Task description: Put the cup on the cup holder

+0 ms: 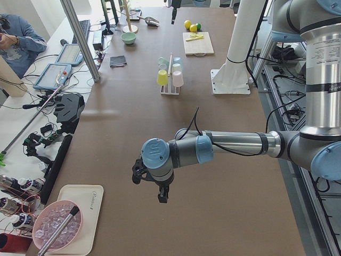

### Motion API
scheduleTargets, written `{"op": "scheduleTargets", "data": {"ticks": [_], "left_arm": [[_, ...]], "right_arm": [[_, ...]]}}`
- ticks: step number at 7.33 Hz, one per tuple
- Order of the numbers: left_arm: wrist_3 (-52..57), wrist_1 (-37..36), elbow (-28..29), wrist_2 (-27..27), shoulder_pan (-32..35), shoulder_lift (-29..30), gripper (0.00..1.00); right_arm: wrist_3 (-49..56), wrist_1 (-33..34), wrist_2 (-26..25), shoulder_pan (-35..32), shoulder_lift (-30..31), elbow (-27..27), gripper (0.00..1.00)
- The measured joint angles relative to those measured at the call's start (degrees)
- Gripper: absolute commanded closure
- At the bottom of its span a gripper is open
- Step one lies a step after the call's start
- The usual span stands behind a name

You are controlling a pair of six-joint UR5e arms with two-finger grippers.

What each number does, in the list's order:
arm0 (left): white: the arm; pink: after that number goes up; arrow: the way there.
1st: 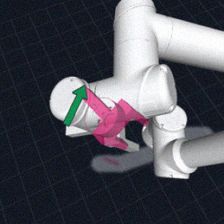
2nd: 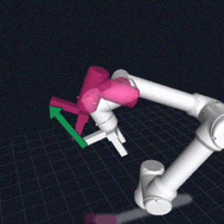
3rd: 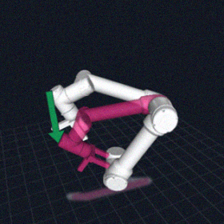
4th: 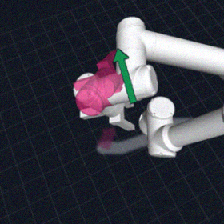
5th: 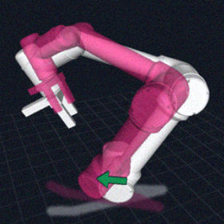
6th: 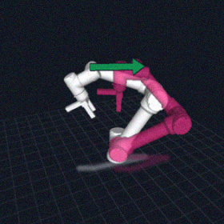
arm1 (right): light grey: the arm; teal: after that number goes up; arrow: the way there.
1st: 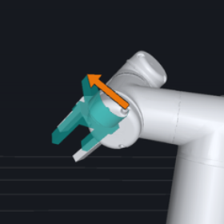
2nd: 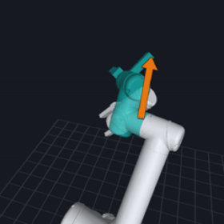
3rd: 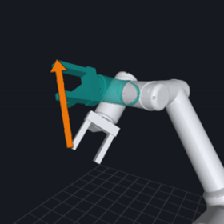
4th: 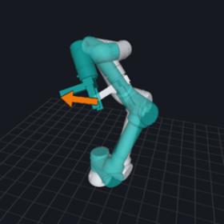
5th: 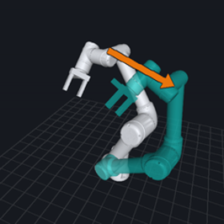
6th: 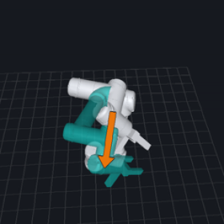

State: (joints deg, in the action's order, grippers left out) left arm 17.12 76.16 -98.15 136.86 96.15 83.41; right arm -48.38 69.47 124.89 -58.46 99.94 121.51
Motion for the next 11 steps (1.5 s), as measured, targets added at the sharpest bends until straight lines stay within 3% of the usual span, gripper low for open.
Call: {"op": "scheduleTargets", "data": {"ticks": [1,3,4,6,8,11], "left_arm": [[-0.1,0.0,0.3,-0.1,0.2,0.0,0.02],[-0.2,0.2,0.4,-0.1,0.8,0.0,0.02],[-0.2,0.3,0.4,-0.2,1.6,0.0,0.02],[-0.1,0.3,0.4,-0.3,3.6,0.0,0.02],[0.0,0.9,1.7,-0.4,4.0,0.2,0.01],[0.0,6.4,4.5,-0.4,4.0,0.1,0.02]], "right_arm": [[13.9,8.1,1.7,-4.7,1.1,-0.8,0.0],[45.0,26.1,2.7,-15.4,-3.5,-8.1,0.0],[52.5,30.3,3.2,-19.0,-5.5,-12.6,0.0],[56.4,31.9,8.7,-23.9,-6.8,-22.0,0.0],[56.8,28.8,12.5,-26.3,-7.0,-28.4,0.0],[56.2,27.7,9.3,-31.1,-7.3,-29.4,0.0]]}}
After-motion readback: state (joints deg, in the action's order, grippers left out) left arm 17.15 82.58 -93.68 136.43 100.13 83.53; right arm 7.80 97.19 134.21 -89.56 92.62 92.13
